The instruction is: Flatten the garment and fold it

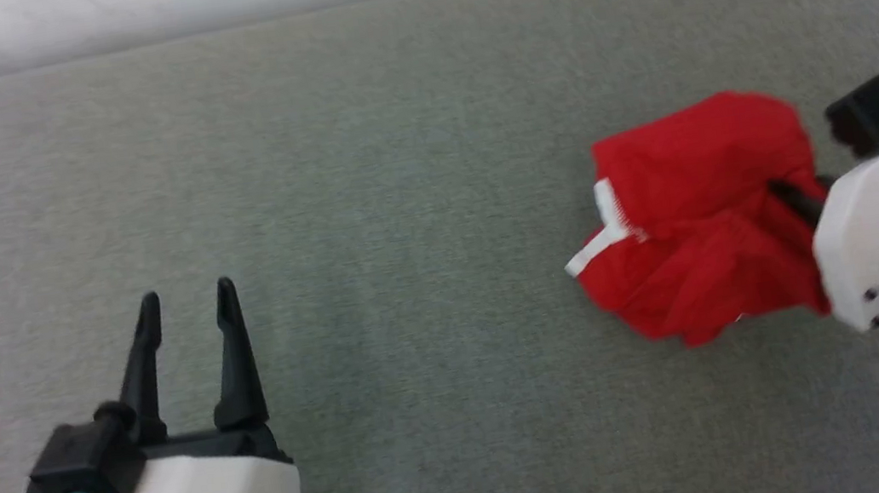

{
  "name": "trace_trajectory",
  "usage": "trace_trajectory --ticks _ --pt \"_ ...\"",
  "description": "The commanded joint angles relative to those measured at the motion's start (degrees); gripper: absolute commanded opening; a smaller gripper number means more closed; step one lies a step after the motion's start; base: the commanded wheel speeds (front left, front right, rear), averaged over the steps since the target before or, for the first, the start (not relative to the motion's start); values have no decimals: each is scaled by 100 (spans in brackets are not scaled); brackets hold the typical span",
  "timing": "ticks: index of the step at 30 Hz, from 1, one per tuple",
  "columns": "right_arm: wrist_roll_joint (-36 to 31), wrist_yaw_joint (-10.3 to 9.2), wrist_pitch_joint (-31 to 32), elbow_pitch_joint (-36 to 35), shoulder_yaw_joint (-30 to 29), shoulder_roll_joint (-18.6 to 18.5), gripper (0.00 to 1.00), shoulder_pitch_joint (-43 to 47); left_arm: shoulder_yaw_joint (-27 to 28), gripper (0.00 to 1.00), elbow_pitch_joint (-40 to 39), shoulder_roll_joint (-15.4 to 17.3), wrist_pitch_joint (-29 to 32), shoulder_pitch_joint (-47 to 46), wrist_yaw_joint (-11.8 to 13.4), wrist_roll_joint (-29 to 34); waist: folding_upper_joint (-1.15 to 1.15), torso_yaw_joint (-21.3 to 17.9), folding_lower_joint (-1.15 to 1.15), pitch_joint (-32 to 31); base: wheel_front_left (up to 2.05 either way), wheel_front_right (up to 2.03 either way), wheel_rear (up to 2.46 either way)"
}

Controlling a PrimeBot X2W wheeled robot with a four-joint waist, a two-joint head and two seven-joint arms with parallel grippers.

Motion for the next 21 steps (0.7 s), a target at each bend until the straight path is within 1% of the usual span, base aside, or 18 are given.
trace_trajectory --ticks 1,2,3,6,11,15,21 --pt "120 -5 0 13 95 -315 0 -254 24 100 -139 90 69 -173 27 98 0 -459 -1 464 0 0 0" --pt "154 -5 1 34 153 -456 0 -336 31 100 -189 118 98 -208 33 115 0 -509 -1 514 0 0 0" --pt "154 -5 1 34 153 -456 0 -336 31 100 -189 118 98 -208 33 115 0 -509 -1 514 0 0 0" --pt "224 -5 -11 110 380 -915 0 -529 53 100 -318 193 172 -303 48 155 0 -635 -1 650 0 0 0" --pt "315 -5 -120 320 485 -1469 0 -689 46 100 -516 283 282 -382 72 221 0 -802 -1 809 0 0 0" --pt "270 -5 -326 497 496 -1660 0 -821 82 100 -685 384 381 -390 100 265 0 -974 -1 929 0 0 0" --pt "139 -5 -631 753 583 -1717 0 -1010 119 100 -870 520 532 -409 137 329 0 -1222 -1 1066 0 0 0"
